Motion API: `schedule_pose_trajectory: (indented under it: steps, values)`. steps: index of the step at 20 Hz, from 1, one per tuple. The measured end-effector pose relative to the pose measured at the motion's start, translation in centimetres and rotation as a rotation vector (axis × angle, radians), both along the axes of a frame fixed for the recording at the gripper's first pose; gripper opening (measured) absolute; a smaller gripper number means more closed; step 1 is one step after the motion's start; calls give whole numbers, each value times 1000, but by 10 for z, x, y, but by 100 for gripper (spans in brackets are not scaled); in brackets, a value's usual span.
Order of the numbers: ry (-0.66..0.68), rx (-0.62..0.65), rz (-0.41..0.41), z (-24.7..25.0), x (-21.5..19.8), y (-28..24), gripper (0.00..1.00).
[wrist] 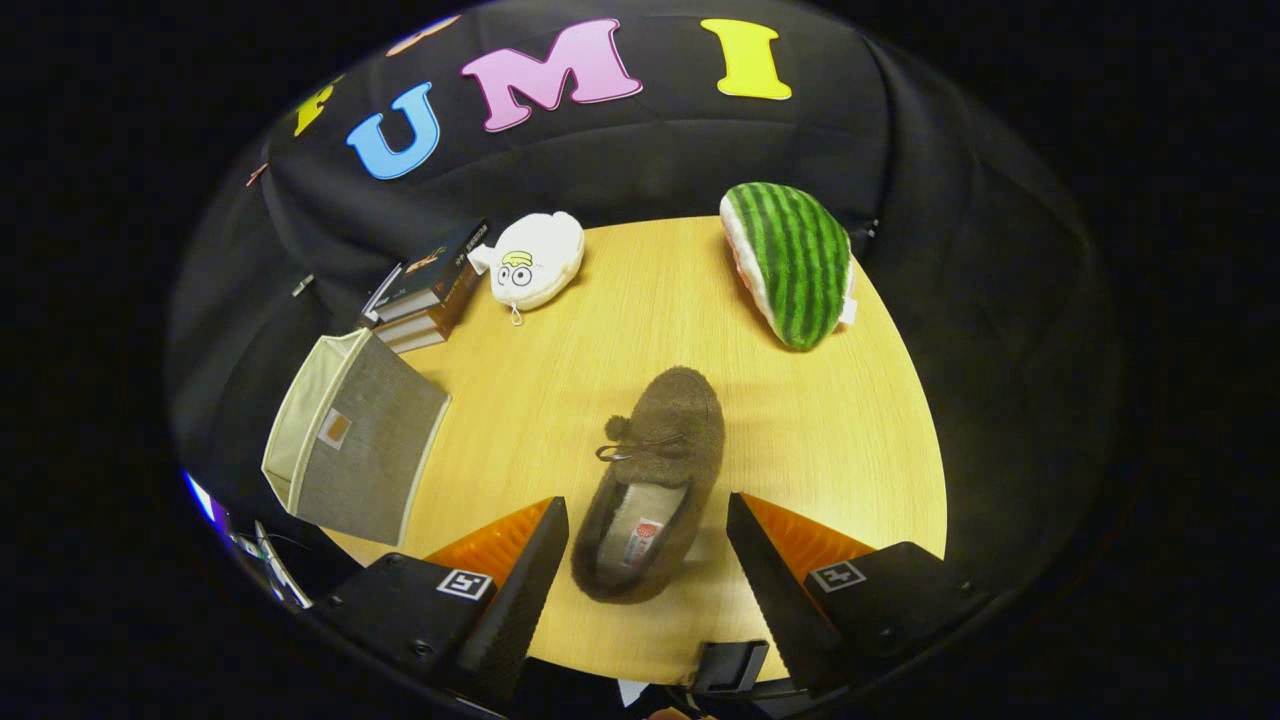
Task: Open the storage box then place both shoes into the box .Put the left shoe in first, then the right shoe, with the right side of both shoes facing outward in a uniform manner.
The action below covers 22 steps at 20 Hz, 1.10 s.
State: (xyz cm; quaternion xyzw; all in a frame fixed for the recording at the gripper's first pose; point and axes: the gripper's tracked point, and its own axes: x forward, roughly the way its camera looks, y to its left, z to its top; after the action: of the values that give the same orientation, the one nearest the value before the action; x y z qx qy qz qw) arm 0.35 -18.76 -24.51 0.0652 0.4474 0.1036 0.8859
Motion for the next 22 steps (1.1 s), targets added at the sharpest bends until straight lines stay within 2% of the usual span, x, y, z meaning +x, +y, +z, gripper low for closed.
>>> schedule_pose_trajectory:
  steps: [4,8,14,17,19,22]
  values:
    - [20,-85,48,-35,2,-16,99]
    - [79,-112,35,-73,11,-21,99]
    - [129,-88,0,-94,29,-17,100]
    - [147,-69,16,-98,32,-10,97]
    - [168,-30,26,-98,28,-1,87]
    - [207,-3,-27,-101,31,-1,50]
